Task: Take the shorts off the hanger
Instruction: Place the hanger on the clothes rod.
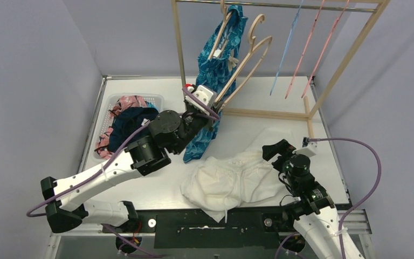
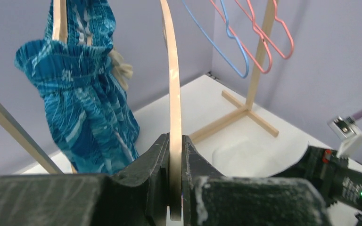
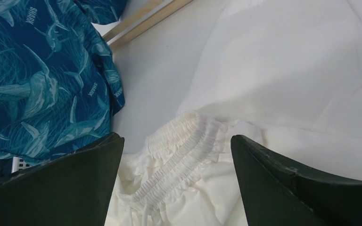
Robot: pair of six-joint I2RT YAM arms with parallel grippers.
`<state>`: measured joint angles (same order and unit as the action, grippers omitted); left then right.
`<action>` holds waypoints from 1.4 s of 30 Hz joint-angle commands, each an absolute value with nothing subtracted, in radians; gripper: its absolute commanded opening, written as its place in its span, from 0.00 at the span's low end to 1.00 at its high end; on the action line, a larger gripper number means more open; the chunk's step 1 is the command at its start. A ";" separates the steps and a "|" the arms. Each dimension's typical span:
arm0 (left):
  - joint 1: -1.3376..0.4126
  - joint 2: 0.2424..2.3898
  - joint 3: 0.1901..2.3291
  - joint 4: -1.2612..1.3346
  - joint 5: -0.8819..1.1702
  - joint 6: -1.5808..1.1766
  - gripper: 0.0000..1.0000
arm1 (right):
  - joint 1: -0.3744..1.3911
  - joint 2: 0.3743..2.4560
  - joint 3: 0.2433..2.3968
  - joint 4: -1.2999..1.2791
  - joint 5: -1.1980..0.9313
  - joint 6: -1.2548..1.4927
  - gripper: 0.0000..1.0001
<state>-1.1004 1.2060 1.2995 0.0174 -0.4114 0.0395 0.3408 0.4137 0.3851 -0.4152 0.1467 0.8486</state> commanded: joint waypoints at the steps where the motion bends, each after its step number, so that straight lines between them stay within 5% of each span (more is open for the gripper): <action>1: -1.115 1.256 1.398 0.254 -0.500 0.095 0.00 | 0.338 0.347 0.392 -0.429 0.155 0.845 0.87; 19: -1.111 1.527 1.653 0.335 -0.570 0.165 0.00 | 0.339 0.457 0.516 -0.465 0.195 0.715 0.96; 31: -1.012 1.801 2.041 -0.042 -0.492 0.016 0.00 | 0.337 0.561 0.523 -0.480 0.224 0.715 0.98; 42: -1.004 1.734 1.907 -0.045 -0.451 -0.062 0.03 | 0.336 0.462 0.507 -0.561 0.237 0.777 0.98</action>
<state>-1.0126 1.8183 1.9705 -0.0704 -0.4633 -0.0174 0.3408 0.5201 0.4717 -0.5259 0.2024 0.7380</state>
